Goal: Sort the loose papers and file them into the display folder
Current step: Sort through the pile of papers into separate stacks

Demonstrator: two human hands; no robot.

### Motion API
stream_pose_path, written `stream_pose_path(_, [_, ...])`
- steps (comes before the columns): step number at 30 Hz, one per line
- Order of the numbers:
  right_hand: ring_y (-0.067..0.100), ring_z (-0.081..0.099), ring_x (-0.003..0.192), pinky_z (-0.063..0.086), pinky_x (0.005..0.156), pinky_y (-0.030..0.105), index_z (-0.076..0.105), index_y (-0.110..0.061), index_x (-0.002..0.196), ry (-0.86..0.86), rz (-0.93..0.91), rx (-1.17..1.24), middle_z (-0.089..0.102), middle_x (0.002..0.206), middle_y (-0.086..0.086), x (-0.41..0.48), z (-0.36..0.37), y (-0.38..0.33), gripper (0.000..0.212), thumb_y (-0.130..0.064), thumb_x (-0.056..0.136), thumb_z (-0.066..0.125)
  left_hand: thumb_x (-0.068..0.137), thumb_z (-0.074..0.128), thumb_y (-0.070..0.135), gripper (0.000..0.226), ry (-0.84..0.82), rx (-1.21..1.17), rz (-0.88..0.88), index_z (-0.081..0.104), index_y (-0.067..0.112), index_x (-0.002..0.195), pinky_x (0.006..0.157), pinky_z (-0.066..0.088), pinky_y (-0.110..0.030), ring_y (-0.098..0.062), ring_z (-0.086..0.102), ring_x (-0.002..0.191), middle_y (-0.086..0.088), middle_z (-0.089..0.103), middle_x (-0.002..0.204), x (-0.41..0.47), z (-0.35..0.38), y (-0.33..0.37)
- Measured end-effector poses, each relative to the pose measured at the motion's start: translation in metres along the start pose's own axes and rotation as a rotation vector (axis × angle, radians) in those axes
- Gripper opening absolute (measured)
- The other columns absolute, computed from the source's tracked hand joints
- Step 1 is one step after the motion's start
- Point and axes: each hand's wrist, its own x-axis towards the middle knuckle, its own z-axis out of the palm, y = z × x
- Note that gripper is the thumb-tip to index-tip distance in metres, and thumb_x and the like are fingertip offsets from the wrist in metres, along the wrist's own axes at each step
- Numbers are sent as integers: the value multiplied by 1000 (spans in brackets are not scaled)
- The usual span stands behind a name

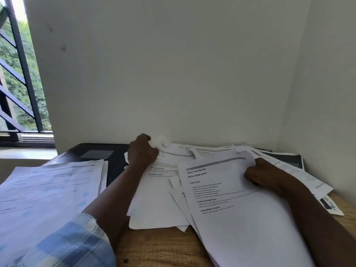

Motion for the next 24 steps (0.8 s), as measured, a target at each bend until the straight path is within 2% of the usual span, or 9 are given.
stream_pose_path(2, [22, 46, 91, 38, 80, 33, 48, -30, 78, -3, 9, -1, 52, 95, 3, 2, 1, 2, 32, -37, 47, 53, 85, 75, 26, 31, 125, -109, 19, 71, 21, 116, 84, 49, -33, -31, 66, 108, -3, 73, 108, 2, -9, 2])
stream_pose_path(4, [23, 50, 90, 40, 78, 31, 52, -27, 90, -4, 12, 15, 55, 96, 5, -2, 2, -3, 40, -32, 50, 50, 87, 71, 26, 10, 213, -145, 50, 71, 16, 90, 70, 44, -32, -34, 66, 90, -1, 70, 82, 3, -13, 2])
stream_pose_path(6, [25, 60, 85, 47, 72, 31, 58, -16, 101, -26, 18, 50, 63, 96, 8, -8, 2, -9, 53, -29, 50, 49, 89, 70, 26, 18, 259, -214, 46, 67, 11, 82, 67, 42, -32, -36, 64, 82, -4, 67, 73, 4, -15, -1])
stream_pose_path(8, [28, 64, 95, 54, 81, 36, 61, -13, 115, -43, 31, 70, 67, 108, 11, -9, 2, -9, 68, -31, 50, 49, 91, 69, 28, 18, 284, -260, 33, 69, 12, 85, 69, 41, -32, -37, 63, 83, -6, 69, 77, 7, -15, -4])
stream_pose_path(11, [31, 61, 109, 53, 95, 40, 58, -12, 124, -43, 41, 69, 64, 120, 12, -13, 2, -12, 74, -31, 54, 49, 92, 67, 28, 14, 313, -303, 52, 72, 14, 89, 70, 40, -32, -37, 63, 84, -8, 70, 80, 10, -14, -6])
stream_pose_path(16, [31, 59, 112, 50, 100, 42, 57, -11, 128, -20, 65, 64, 63, 124, 13, -18, 4, -18, 48, -20, 80, 57, 92, 67, 28, 11, 334, -333, 75, 73, 19, 95, 73, 42, -34, -39, 64, 88, -9, 72, 84, 13, -14, -9])
stream_pose_path(20, [32, 57, 119, 47, 104, 45, 56, -17, 132, -5, 81, 55, 61, 131, 11, -21, 7, -19, 69, -35, 66, 52, 94, 66, 25, 14, 376, -307, 116, 74, 20, 105, 75, 42, -34, -42, 64, 96, -12, 74, 96, 9, -16, -5])
stream_pose_path(22, [32, 55, 122, 44, 106, 44, 54, -19, 136, 7, 73, 31, 59, 134, 11, -22, 10, -20, 60, -32, 78, 55, 95, 66, 19, 21, 431, -299, 164, 75, 20, 113, 80, 44, -35, -41, 65, 101, -13, 75, 105, 7, -20, 0])
stream_pose_path(24, [33, 53, 125, 42, 107, 43, 53, -21, 138, 22, 62, 9, 58, 137, 11, -20, 13, -18, 51, -24, 87, 55, 93, 64, 13, 26, 481, -353, 219, 75, 26, 113, 81, 46, -34, -36, 66, 98, -8, 76, 102, 6, -27, 6])
